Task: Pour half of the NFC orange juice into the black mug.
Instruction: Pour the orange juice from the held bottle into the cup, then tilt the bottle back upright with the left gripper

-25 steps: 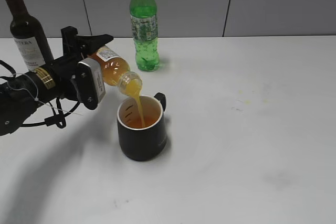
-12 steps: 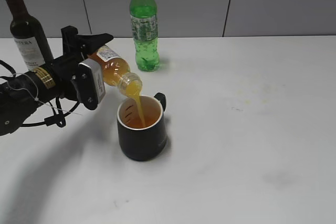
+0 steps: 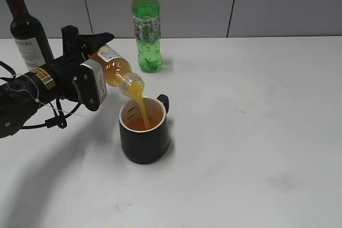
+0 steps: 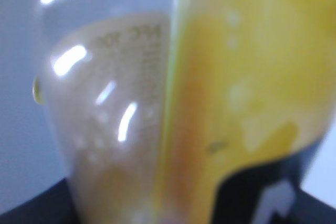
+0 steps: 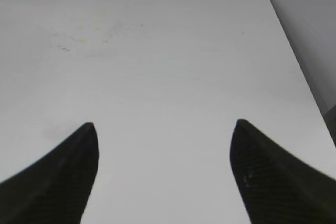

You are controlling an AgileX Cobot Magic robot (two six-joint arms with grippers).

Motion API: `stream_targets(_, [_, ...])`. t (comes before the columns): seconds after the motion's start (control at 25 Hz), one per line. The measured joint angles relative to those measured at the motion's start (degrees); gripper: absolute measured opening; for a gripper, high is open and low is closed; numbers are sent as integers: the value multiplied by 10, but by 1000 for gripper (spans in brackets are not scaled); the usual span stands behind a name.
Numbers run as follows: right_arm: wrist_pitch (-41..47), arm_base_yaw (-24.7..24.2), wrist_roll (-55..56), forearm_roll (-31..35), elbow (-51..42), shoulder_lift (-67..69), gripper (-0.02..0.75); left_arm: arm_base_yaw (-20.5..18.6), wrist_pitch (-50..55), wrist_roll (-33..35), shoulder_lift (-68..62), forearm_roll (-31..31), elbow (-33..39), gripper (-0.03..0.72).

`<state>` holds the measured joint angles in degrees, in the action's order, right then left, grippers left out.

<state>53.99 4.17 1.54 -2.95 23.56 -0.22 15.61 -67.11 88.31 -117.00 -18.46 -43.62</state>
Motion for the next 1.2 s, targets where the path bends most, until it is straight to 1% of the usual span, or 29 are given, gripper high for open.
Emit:
stream_targets(0.36, [0, 0, 0, 0, 0, 0, 592, 0, 0, 17, 0, 2, 0, 473])
stream_targets(1.2, [0, 0, 0, 0, 0, 0, 592, 0, -9, 30, 0, 3, 0, 473])
